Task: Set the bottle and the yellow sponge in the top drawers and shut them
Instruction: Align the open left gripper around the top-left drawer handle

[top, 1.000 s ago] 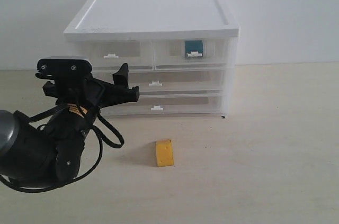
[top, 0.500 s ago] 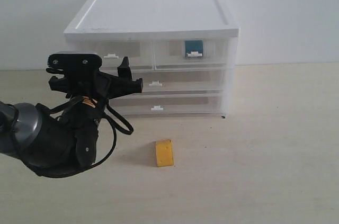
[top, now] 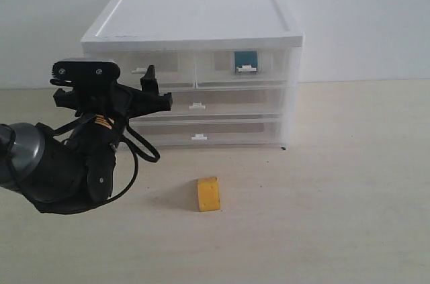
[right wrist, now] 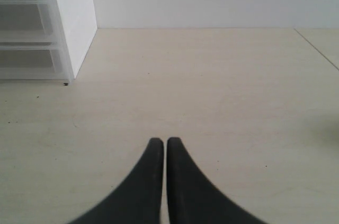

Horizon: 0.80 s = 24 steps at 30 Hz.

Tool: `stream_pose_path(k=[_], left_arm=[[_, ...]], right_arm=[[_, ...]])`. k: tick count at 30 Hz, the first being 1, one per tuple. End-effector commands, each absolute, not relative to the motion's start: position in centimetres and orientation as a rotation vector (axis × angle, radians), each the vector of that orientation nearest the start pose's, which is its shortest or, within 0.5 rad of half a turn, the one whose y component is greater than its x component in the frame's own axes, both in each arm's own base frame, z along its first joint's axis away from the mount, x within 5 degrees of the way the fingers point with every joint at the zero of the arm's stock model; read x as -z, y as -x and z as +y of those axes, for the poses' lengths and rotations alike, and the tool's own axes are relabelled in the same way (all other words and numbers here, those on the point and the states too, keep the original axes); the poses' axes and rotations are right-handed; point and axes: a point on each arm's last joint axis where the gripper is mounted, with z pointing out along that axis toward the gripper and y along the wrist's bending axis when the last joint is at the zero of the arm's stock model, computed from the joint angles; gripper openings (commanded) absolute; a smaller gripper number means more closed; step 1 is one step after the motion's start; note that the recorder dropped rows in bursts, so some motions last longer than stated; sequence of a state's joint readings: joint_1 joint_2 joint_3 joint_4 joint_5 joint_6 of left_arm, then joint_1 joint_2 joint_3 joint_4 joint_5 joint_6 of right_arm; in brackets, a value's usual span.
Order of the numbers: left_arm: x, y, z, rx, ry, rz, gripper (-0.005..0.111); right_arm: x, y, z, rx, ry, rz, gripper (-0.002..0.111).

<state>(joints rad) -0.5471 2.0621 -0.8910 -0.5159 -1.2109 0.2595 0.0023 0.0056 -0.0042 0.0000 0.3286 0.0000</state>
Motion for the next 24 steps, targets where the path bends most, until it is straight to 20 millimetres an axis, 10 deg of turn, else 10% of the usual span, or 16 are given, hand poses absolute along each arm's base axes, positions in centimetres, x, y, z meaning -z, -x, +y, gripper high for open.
stream_pose_path(k=[1, 12, 24], left_arm=[[-15.3, -35.4, -16.8, 0.069, -0.11, 1.462, 0.073], [-16.0, -36.5, -17.6, 0.099, -0.098, 1.486, 0.067], [-15.4, -36.5, -17.5, 0.065, -0.112, 1.558, 0.004]], right_arm=[[-18.4, -5.4, 0.0, 0.012, 0.01, 1.806, 0.0], [-18.4, -5.4, 0.0, 0.012, 0.01, 1.806, 0.0], [-18.4, -5.4, 0.0, 0.012, 0.01, 1.806, 0.0]])
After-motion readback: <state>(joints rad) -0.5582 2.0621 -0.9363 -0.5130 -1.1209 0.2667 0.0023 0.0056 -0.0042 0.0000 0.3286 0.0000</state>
